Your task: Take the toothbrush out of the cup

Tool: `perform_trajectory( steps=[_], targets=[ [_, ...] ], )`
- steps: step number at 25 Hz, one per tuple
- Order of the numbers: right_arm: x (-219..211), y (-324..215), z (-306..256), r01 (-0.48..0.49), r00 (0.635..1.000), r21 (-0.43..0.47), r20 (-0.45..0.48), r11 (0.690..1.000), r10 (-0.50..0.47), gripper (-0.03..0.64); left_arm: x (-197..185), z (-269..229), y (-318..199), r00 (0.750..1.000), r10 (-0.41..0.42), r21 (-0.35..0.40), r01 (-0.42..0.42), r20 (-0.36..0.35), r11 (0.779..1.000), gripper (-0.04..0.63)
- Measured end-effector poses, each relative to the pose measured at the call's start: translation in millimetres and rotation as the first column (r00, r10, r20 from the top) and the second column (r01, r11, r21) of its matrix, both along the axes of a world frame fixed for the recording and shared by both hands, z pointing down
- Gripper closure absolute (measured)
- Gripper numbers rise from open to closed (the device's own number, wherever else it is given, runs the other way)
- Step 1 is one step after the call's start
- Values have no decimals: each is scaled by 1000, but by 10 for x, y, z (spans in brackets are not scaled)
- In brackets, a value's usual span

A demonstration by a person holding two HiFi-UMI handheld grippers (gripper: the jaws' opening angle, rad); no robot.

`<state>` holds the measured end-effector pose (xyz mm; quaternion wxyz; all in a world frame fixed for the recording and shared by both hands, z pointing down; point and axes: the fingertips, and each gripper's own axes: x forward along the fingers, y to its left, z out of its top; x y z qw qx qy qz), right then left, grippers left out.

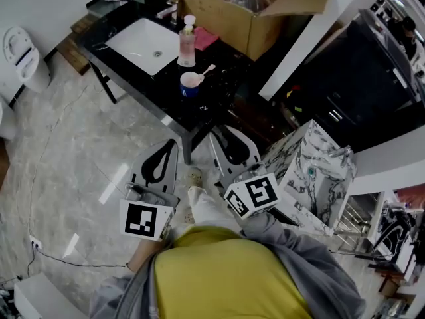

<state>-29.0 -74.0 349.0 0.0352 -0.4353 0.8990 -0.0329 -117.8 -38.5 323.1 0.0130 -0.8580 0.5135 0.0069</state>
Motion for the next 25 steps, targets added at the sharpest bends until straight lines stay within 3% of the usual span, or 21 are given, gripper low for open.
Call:
perform_trajectory(
  steps=[18,25],
  targets=[
    [-155,-1668,224,56,998,-8,-40,998,-57,508,17,58,-1674,1000,8,0,-8,18,1000,594],
    [-149,-2113,631,81,994,-74,-71,994,-86,509,102,194,-2203,999,23,-21,-22,34,1000,594]
  ],
)
